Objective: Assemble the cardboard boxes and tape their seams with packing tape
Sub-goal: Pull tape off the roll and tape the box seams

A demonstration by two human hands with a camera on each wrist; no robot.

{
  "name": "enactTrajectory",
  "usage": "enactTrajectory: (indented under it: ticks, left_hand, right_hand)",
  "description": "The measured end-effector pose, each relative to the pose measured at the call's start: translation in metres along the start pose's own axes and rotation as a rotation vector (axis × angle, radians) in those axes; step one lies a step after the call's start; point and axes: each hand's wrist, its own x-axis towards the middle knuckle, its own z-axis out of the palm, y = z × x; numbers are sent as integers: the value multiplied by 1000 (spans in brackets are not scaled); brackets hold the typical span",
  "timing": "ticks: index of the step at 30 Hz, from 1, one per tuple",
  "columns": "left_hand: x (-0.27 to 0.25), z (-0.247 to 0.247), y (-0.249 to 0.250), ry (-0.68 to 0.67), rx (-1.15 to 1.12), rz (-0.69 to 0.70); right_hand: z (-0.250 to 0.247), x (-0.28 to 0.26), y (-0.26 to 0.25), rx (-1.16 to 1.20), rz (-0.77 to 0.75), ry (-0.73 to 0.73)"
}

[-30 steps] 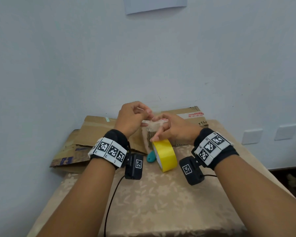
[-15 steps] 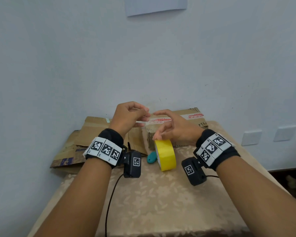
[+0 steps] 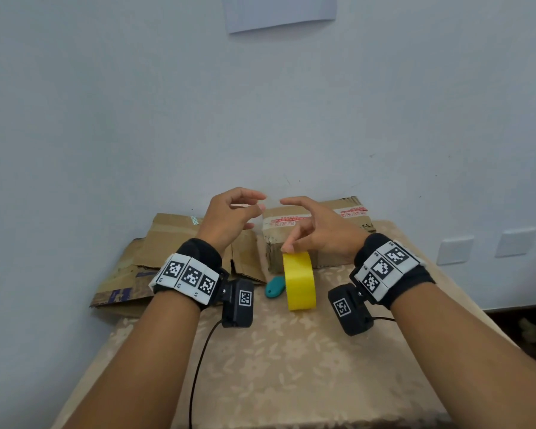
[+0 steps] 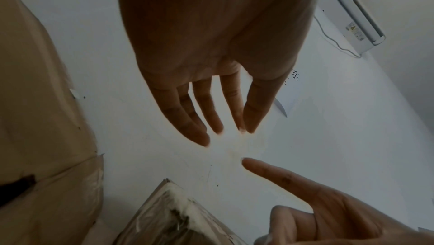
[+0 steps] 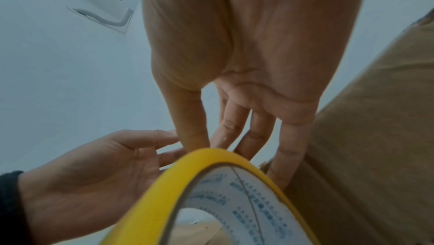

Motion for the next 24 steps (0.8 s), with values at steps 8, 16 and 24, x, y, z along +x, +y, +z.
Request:
enactTrajectory:
  ticks: [8, 16, 24]
  left_hand:
    - [-4, -9, 3, -167, -24, -15]
    - [-11, -8, 11, -395, -3, 120]
    - [-10, 3, 10, -189, 83, 311]
  right_hand:
    - [-10, -4, -11, -20, -74, 2]
    - [-17, -6, -39, 189, -212, 105]
    - [-10, -6, -49, 246, -258, 130]
